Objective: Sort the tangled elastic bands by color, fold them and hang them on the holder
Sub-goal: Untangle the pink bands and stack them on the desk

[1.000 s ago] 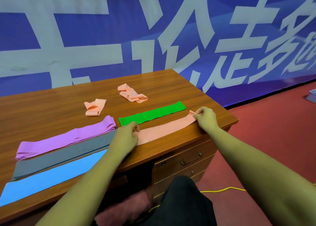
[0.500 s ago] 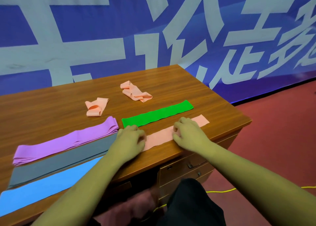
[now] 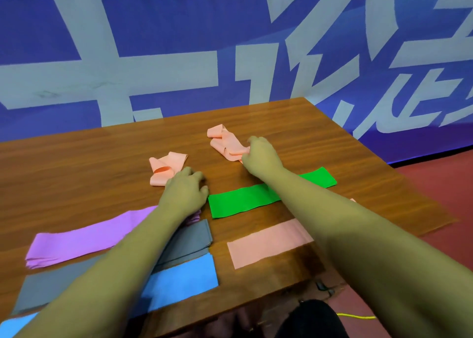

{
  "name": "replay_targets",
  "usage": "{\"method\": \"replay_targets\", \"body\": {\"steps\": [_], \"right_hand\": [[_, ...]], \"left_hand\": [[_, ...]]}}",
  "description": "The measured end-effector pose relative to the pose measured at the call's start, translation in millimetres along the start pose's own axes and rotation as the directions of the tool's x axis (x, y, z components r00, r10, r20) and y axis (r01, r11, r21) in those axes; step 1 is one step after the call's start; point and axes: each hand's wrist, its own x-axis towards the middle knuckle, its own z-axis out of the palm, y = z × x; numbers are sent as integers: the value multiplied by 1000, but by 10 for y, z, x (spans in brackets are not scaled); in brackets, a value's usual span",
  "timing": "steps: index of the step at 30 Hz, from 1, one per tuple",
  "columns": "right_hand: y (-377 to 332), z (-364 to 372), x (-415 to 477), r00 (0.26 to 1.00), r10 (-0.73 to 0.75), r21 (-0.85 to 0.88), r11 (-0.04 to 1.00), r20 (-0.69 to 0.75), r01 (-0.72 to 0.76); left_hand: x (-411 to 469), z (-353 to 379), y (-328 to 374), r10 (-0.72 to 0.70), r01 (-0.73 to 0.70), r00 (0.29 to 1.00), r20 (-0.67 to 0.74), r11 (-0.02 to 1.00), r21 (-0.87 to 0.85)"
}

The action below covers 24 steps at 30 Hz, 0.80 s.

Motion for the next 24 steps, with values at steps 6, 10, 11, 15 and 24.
{"method": "replay_targets", "body": {"steps": [6,10,11,15,24], "right_hand": [[43,81,278,999,38,-177,984,27,-32],[-98,-186,115,995,-91,134,986,-33,95],[-158,-294,30,988,-140,219,964,-59,150],[-395,-735,-296,936,-313,335,875,-161,350],[-752,-1488,-604,951,-220,732,609,-215,306]], "left_hand": [[25,2,-56,-2,3,1000,8,997,-72],[51,-97,-20,18,-12,998,64,995,-94],[74,-134,2,21,-15,999,38,989,-145],[143,-384,179,-26,-99,971,-236,858,-503],[35,-921,462,119,-338,933,-341,617,-710]]}}
